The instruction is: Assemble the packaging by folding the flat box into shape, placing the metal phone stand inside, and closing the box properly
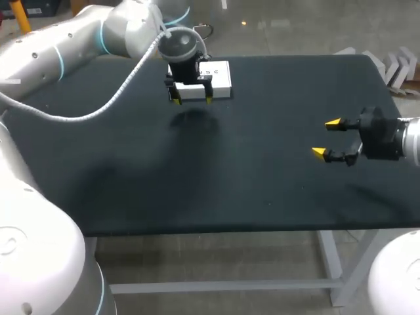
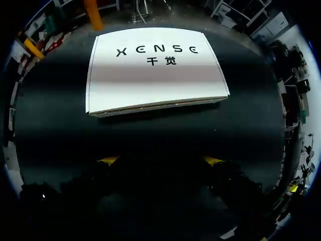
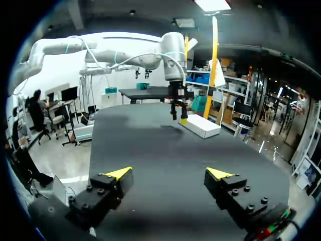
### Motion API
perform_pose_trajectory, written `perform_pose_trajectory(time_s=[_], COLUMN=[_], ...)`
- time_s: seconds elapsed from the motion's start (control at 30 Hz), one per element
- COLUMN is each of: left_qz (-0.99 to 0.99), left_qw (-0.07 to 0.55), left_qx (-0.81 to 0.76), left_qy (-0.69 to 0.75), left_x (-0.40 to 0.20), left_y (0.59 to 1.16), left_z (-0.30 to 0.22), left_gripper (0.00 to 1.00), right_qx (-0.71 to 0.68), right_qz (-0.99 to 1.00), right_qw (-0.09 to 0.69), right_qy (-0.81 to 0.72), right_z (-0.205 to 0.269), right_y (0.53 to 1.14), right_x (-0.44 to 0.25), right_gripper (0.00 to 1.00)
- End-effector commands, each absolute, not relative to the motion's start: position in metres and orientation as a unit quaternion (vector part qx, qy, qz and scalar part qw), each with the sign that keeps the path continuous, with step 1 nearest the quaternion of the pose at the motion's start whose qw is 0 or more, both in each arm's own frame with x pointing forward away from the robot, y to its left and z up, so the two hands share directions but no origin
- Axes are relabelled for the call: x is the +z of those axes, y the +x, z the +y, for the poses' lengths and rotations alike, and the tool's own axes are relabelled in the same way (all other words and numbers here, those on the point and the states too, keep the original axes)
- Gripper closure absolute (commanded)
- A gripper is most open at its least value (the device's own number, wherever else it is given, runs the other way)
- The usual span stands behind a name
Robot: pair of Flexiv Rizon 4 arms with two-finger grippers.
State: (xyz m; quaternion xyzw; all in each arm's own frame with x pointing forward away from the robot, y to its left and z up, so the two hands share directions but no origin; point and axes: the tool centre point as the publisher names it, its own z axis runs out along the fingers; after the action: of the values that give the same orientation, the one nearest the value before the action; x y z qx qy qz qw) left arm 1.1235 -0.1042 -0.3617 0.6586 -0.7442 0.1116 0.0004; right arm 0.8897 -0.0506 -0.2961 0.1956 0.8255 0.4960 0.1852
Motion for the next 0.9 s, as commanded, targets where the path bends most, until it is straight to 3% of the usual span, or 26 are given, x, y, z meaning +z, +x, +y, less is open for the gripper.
perform_pose_trajectory(time_s=[0.03, 0.9], left_qz=[-0.731, -0.743], left_qw=[-0.063, -0.044], left_qx=[0.236, 0.389], left_qy=[0.637, 0.543], left_x=[-0.347, -0.326], left_y=[1.05, 0.981], left_z=[-0.077, -0.026], left_gripper=[0.0, 0.0], right_qx=[0.499, 0.499], right_qz=[0.824, 0.824], right_qw=[0.186, 0.186], right_qy=[0.194, 0.194], right_z=[-0.052, -0.052], right_y=[0.889, 0.889], right_x=[-0.297, -0.297], right_gripper=[0.0, 0.0])
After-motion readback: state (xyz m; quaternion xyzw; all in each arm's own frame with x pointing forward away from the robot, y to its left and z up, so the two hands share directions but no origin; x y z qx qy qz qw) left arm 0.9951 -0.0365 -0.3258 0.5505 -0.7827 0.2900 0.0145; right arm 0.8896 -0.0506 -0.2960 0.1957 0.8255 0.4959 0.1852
